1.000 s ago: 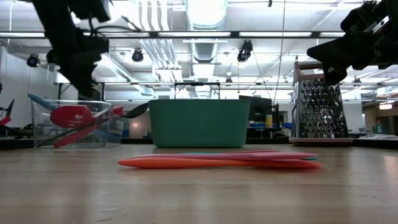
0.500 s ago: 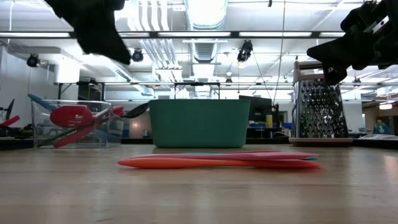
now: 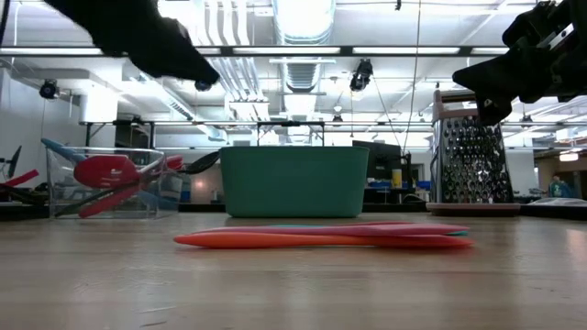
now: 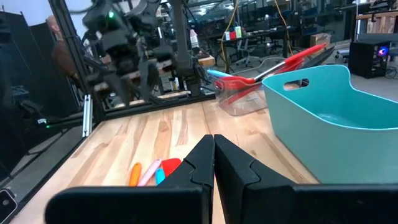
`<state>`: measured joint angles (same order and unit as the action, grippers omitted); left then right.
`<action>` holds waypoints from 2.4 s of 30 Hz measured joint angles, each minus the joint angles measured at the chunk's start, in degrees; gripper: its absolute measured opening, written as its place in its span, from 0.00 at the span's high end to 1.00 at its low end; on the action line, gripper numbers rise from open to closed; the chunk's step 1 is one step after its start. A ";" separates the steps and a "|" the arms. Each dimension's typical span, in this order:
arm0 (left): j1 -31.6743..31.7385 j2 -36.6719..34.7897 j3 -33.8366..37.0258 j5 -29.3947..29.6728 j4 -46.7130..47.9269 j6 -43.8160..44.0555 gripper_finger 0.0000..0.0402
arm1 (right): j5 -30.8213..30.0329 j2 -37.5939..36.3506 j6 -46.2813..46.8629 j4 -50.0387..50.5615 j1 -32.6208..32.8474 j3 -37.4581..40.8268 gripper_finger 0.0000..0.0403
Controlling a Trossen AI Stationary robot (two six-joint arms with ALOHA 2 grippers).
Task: Pick & Place Kitchen Items
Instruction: Put the pink spatula into the green bin
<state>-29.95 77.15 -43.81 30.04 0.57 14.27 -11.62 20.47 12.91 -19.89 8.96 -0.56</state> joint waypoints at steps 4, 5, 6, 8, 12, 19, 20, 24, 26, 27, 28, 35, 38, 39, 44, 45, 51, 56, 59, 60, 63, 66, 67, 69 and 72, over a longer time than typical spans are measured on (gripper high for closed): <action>-0.25 6.54 0.02 -0.02 -7.09 -5.39 0.58 | 0.00 0.00 0.00 0.01 -0.01 0.00 0.98; -0.25 8.16 0.02 -0.02 -9.00 -6.08 0.58 | 0.00 0.02 -0.02 0.01 0.01 0.00 0.98; -0.25 9.87 0.02 -0.06 -11.01 -6.63 0.58 | 0.00 0.01 -0.01 0.01 -0.01 0.00 0.98; -0.23 13.22 0.02 -0.80 -15.41 -6.87 0.58 | 0.00 0.00 -0.02 0.01 -0.01 0.00 0.98; -0.22 19.71 0.02 -4.35 -28.21 -10.30 0.58 | 0.00 0.02 -0.02 0.01 0.00 0.00 0.98; 0.12 28.94 -3.56 -4.74 -35.56 -16.97 0.58 | 0.00 0.04 -0.01 0.01 -0.01 0.00 0.98; 0.16 30.13 -4.59 -4.67 -35.53 -17.36 0.58 | 0.00 0.04 0.00 0.01 -0.01 0.00 0.98; 0.48 34.40 -9.26 -4.61 -33.09 -17.87 0.58 | 0.00 0.04 0.00 0.01 -0.01 0.00 0.98; 1.00 35.83 -11.67 -4.59 -30.65 -18.59 0.58 | 0.00 0.07 0.00 0.01 0.00 0.00 0.98; 1.38 36.50 -13.03 -4.58 -29.65 -18.66 0.58 | 0.00 0.07 0.00 0.01 0.01 0.00 0.98; 1.82 37.04 -14.13 -4.56 -28.38 -18.66 0.58 | 0.00 0.10 -0.02 0.01 0.02 0.00 0.98; 4.76 39.18 -18.26 -5.29 -21.73 -18.23 0.58 | 0.00 0.17 0.00 -0.02 -0.01 0.02 0.98; 5.41 39.67 -18.05 -6.65 -21.45 -17.90 0.58 | 0.00 0.17 0.00 -0.02 -0.01 0.02 0.98; 5.49 39.87 -18.01 -6.95 -21.33 -17.79 0.58 | 0.00 0.18 0.00 -0.02 -0.01 0.02 0.98; 5.63 40.92 -17.99 -8.11 -20.39 -17.18 0.58 | 0.00 0.26 0.00 -0.02 -0.01 0.01 0.98; 5.63 41.16 -18.01 -8.03 -20.47 -17.20 0.58 | 0.00 0.26 0.00 -0.02 -0.01 0.02 0.98; 6.21 41.26 -18.03 -8.22 -20.27 -16.06 0.60 | 0.00 0.26 0.00 -0.02 -0.01 0.02 0.98; 7.54 41.09 -18.03 -13.46 -19.97 -14.94 0.69 | 0.00 0.26 -0.01 -0.02 -0.01 0.02 0.98; 7.86 40.96 -18.03 -15.04 -19.93 -14.37 0.78 | 0.00 0.26 -0.02 -0.02 -0.01 0.00 0.98; 7.85 40.93 -18.03 -15.13 -19.93 -14.58 0.82 | 0.00 0.26 0.00 -0.02 -0.01 0.01 0.98; 7.84 40.66 -18.00 -15.15 -19.86 -15.48 0.91 | 0.00 0.26 0.00 -0.02 0.01 0.00 0.98; 7.86 40.34 -17.99 -15.23 -19.77 -16.47 0.93 | 0.00 0.26 -0.01 -0.02 0.02 0.00 0.98; 7.86 40.14 -17.97 -15.23 -19.60 -16.61 0.93 | 0.00 0.26 0.00 -0.02 -0.01 0.00 0.98; 7.86 39.86 -17.91 -15.28 -19.33 -16.75 0.93 | 0.00 0.26 -0.02 -0.02 0.01 0.02 0.98; 7.86 38.65 -17.78 -15.39 -17.48 -17.35 0.91 | 0.00 0.26 0.00 -0.04 0.00 0.01 0.98</action>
<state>-22.09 115.79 -61.59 14.65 -16.91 -3.08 -11.62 20.73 12.91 -19.92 8.96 -0.55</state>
